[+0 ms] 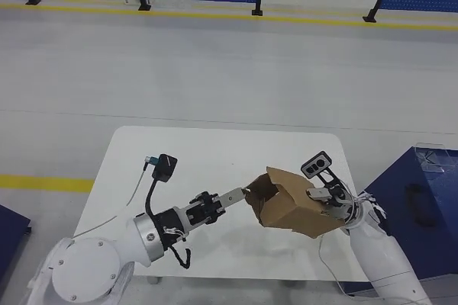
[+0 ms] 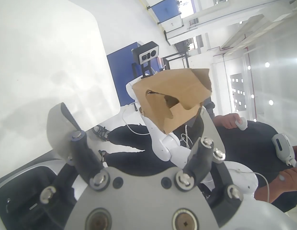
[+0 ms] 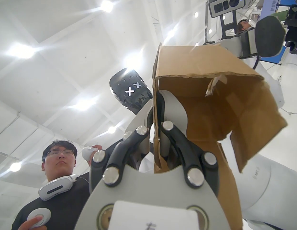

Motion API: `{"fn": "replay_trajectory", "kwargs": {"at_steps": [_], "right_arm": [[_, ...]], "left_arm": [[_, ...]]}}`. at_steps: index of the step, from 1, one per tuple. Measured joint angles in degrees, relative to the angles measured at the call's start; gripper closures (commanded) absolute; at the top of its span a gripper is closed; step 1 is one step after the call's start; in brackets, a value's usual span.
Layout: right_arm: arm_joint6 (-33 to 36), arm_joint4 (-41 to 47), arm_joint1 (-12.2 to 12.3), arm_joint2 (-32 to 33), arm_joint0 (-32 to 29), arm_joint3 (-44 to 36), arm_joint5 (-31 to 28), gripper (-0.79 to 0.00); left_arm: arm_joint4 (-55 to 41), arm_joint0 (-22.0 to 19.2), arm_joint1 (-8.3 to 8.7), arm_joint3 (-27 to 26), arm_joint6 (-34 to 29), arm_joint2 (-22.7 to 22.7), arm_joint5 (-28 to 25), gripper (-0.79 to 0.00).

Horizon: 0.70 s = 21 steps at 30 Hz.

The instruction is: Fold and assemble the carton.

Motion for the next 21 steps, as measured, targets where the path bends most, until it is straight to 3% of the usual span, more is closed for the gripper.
{"fn": "replay_trajectory", "kwargs": {"at_steps": [6,12,21], "right_arm": [[0.00,-0.10,0.06,-0.52,-0.68,-1.14,1.35,0.000],[0.00,0.77,0.09,-0.23,-0.72,-0.89,2.52,0.000],[0.00,-0.43,0.41,-1.10,-1.49,-3.33,4.29,0.000]], "left_arm": [[0.10,0.09,0.40,0.15,-0.79,-0.46,-1.09,-0.785],[3.60,1.11,0.98,-2.65,-2.01,0.60,-6.91,-0.785],[7.31,-1.04,1.22,-0.62,-2.29,3.41,-3.64,-0.785]]}}
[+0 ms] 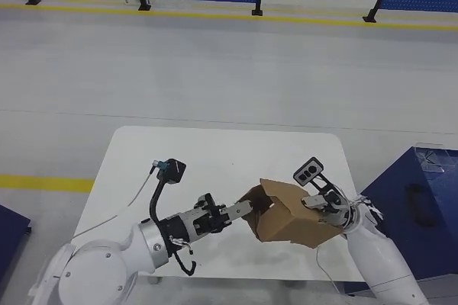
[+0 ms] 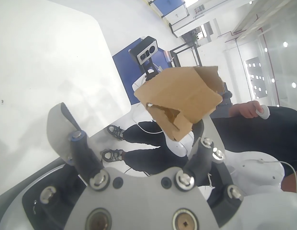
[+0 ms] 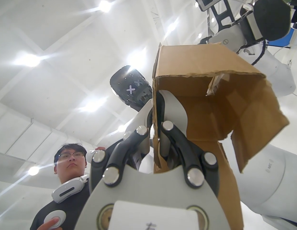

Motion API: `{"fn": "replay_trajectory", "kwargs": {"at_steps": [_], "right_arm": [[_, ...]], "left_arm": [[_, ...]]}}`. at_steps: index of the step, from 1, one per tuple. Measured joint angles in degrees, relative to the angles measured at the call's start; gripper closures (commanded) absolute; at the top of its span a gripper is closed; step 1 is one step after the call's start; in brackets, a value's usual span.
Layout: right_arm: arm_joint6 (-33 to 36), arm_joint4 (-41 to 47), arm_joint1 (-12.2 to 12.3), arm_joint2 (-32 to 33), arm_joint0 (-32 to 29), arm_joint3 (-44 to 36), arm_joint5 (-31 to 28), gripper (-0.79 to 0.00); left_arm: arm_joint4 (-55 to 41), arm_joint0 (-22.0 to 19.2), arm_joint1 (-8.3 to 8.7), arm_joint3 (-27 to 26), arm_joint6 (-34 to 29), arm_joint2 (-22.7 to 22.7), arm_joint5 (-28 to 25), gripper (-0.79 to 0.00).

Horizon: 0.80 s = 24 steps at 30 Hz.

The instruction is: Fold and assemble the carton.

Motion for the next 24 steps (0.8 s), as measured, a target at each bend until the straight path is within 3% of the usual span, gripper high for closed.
{"fn": "replay_trajectory", "kwargs": {"at_steps": [9,17,24], "right_arm": [[0.00,0.22,0.63,-0.31,-0.57,-1.83,-0.05,0.000],[0.00,0.76,1.13,-0.16,-0.63,-2.27,-0.44,0.000],[0.00,3.59,0.93,0.66,0.47,1.26,-2.01,0.000]], "left_arm": [[-4.09,-2.41,-0.20,3.79,1.32,-0.28,4.69,-0.785],[-2.63,-4.27,-0.02,5.75,0.33,2.22,6.49,-0.785],[-7.05,-1.17,0.11,3.25,4.24,-1.70,4.94,-0.785]]}}
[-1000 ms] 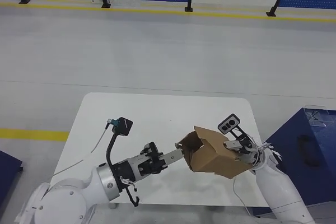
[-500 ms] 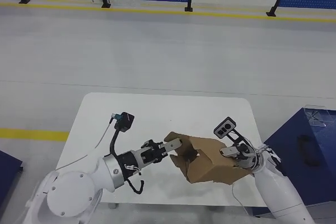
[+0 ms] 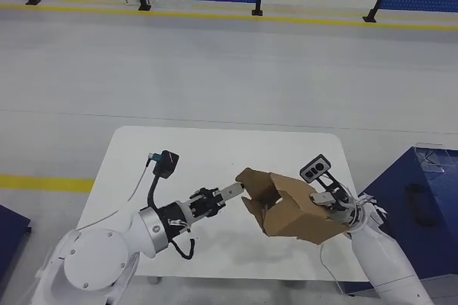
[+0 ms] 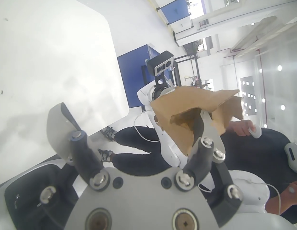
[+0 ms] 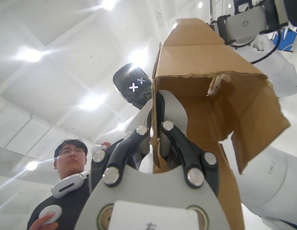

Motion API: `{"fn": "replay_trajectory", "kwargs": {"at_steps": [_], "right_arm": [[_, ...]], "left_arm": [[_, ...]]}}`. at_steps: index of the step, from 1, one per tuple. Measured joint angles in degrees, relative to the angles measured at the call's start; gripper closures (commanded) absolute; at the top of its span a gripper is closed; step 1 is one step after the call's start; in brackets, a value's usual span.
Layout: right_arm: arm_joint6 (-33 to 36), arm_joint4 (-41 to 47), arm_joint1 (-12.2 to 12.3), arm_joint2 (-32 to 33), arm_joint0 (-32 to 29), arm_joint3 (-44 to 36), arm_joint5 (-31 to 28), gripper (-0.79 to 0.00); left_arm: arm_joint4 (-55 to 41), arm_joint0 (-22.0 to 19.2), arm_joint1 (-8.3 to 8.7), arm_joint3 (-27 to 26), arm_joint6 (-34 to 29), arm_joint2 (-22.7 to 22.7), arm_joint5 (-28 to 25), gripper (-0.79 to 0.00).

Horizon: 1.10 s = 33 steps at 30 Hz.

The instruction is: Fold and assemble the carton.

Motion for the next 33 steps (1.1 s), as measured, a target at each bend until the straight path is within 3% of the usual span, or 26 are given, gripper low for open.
{"fn": "replay_trajectory", "kwargs": {"at_steps": [4,9,21,33], "right_arm": [[0.00,0.76,-0.19,0.30,0.52,0.99,-0.33,0.000],[0.00,0.30,-0.30,0.21,0.28,0.65,-0.31,0.000],[0.00,-2.97,-0.50,-0.97,-0.99,-0.47,-1.83,0.000],[0.00,-6.63,-0.08,-0.69,-1.42,-2.09,-4.02,0.000]], "left_arm": [[-0.22,2.44,0.52,-0.62,-1.72,-1.70,-0.97,-0.785],[2.37,3.28,0.95,-0.36,-3.41,-0.26,-1.76,-0.785],[4.41,0.88,1.05,-0.06,-4.13,4.86,-0.54,-0.785],[7.92,-2.63,1.24,2.08,-6.42,8.97,5.02,-0.785]]}}
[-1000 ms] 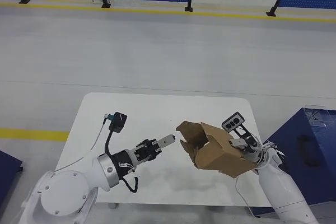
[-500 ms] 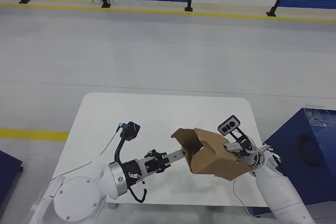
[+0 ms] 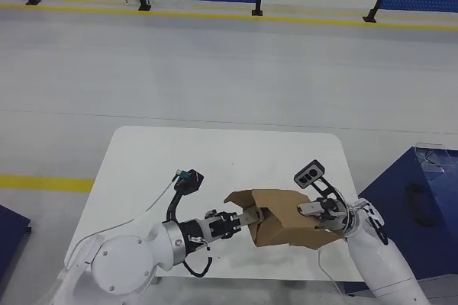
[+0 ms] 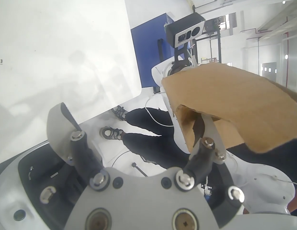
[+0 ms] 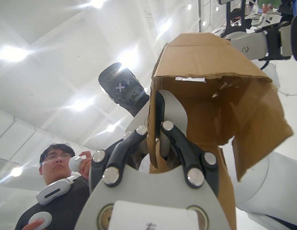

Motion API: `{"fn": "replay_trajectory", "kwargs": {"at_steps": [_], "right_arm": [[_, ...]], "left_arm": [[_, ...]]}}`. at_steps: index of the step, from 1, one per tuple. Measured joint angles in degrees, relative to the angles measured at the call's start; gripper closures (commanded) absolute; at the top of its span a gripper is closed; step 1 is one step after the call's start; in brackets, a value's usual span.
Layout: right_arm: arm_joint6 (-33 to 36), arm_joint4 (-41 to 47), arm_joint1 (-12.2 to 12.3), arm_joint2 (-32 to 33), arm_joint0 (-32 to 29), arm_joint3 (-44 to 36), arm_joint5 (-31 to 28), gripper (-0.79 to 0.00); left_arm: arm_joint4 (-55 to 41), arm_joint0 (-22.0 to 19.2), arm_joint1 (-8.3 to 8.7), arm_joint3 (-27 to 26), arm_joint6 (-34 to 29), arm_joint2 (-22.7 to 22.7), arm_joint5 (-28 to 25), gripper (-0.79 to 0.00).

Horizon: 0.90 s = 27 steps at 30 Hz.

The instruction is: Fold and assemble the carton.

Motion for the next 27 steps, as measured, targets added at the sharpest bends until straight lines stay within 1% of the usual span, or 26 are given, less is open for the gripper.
{"fn": "replay_trajectory", "kwargs": {"at_steps": [3,6,11,13,15,18,21,27], "right_arm": [[0.00,-3.17,0.18,0.16,0.34,0.40,-1.89,0.000],[0.00,-5.47,0.25,0.38,0.71,1.45,-3.45,0.000],[0.00,-5.48,0.21,0.58,1.48,2.61,-3.57,0.000],[0.00,-5.62,0.19,0.57,1.72,2.83,-3.61,0.000],[0.00,-5.92,0.16,0.39,1.85,2.94,-3.66,0.000],[0.00,-6.88,0.08,-0.21,1.97,2.72,-3.83,0.000],[0.00,-7.10,-0.01,-0.63,1.95,2.49,-3.89,0.000],[0.00,-6.90,-0.08,-0.80,2.06,2.30,-3.74,0.000]], "left_arm": [[0.00,-0.61,0.00,0.29,0.47,-0.06,1.21,-0.785],[-1.15,-0.03,0.06,-0.67,2.06,-1.70,1.43,-0.785],[-7.28,3.56,0.10,-3.83,6.29,-7.55,0.03,-0.785],[-9.55,5.00,0.21,-4.69,6.61,-9.57,-1.00,-0.785],[-10.01,5.82,0.37,-5.23,6.30,-10.29,-1.87,-0.785],[-8.86,6.30,0.60,-5.43,5.55,-9.51,-2.55,-0.785],[-7.59,5.51,0.69,-4.73,4.81,-7.64,-2.80,-0.785],[-4.45,3.00,0.74,-2.89,4.37,-4.12,-0.59,-0.785]]}}
